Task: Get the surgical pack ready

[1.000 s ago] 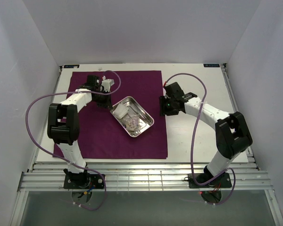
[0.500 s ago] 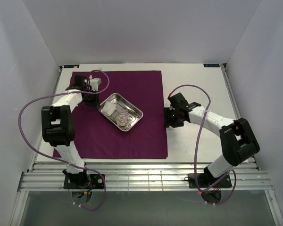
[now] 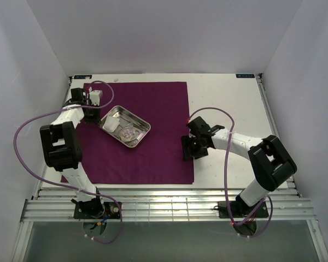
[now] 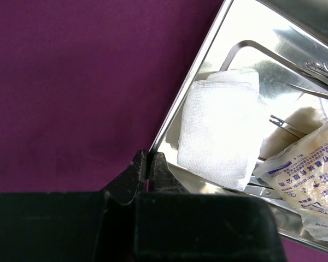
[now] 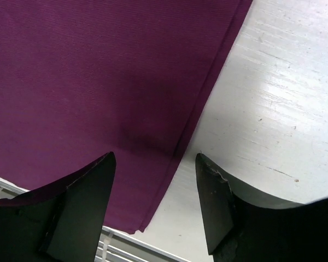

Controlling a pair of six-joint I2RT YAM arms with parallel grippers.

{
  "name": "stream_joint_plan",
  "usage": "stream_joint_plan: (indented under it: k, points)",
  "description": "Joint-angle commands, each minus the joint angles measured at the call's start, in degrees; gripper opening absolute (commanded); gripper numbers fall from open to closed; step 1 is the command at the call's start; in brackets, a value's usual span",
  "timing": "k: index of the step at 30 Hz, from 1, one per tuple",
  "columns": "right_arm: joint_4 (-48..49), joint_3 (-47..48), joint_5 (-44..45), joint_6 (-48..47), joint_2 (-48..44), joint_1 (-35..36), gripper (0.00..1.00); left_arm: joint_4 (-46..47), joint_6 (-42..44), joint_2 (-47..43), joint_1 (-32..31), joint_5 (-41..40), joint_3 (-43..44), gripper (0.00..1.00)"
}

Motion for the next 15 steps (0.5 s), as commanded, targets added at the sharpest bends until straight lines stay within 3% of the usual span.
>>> stream_joint_plan:
  k: [1,4,5,6,8,10,12,15]
  points:
    - [0.43,0.39,-0.85,0.41,2.23,0.29,0.66,1.81,3.44,-0.75,0.48,-2.75,1.68,0.0]
    - [0.87,0.74,-0.58,0.68,4.33,0.21,0.62,1.72,2.82,-0.92,0.57,-1.7,1.41,0.0]
    - [0.96,1.01,-0.58,0.68,5.47,0.21,0.55,1.63,2.56,-1.18,0.48,-1.43,1.32,0.04]
    - [1.04,1.18,-0.67,0.76,6.0,0.12,0.5,1.63,2.03,-1.62,0.48,-1.34,1.41,0.16]
    - [1.31,1.8,-0.58,1.2,6.53,-0.06,0.33,1.37,1.33,-2.15,0.57,-1.08,1.67,0.29]
    - [1.48,2.15,0.21,1.73,6.62,-0.67,0.24,0.58,0.63,-3.03,0.57,-0.73,2.46,0.43]
    - [1.4,2.15,0.73,2.7,6.45,-1.37,0.1,-1.08,0.53,-3.21,0.66,-0.55,3.86,0.5]
    - [2.1,0.93,0.21,4.28,6.01,-4.01,0.08,-3.71,-0.34,-3.21,0.92,-0.73,5.89,0.63]
